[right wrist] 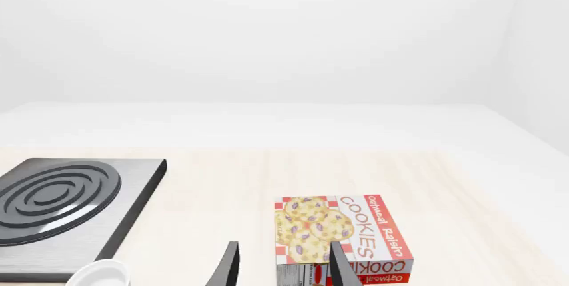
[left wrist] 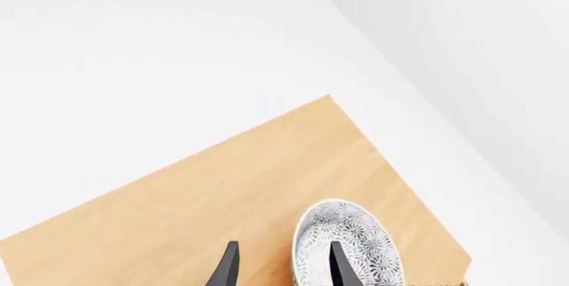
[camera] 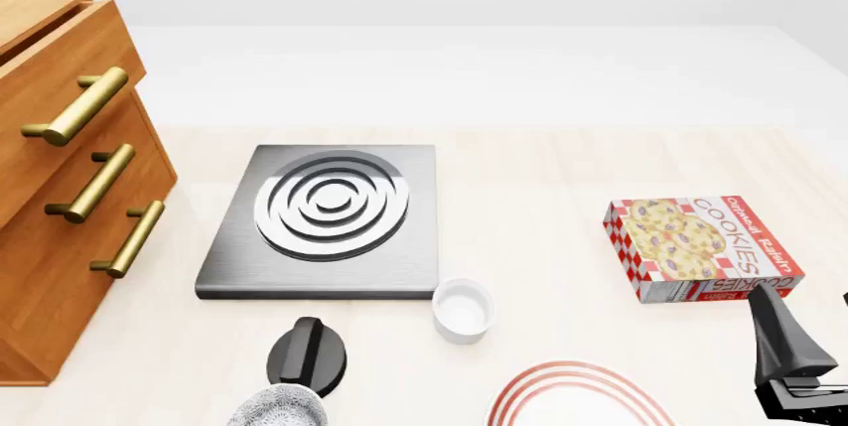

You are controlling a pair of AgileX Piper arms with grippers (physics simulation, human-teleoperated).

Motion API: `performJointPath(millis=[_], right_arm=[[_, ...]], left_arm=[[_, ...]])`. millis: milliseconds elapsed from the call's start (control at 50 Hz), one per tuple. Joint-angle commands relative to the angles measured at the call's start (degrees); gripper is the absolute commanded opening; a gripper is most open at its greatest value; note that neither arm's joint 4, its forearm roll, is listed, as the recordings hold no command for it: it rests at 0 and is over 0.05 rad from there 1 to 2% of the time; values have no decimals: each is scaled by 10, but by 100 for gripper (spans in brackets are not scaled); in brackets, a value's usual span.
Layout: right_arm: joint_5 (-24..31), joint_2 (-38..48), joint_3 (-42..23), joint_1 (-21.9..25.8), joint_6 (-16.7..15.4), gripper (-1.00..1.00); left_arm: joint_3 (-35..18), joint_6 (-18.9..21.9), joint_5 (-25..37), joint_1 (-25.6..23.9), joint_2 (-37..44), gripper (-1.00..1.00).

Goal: Pick the akita bowl on the wooden cabinet and place it on the plate.

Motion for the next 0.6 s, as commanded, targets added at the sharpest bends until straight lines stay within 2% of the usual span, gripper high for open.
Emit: performJointPath(millis=[20, 600], right_arm=[[0, 0, 0, 0, 0, 100], [0, 0, 0, 0, 0, 100]], left_arm=[[9, 9, -7, -6, 6, 100], [18, 24, -17, -18, 19, 100]])
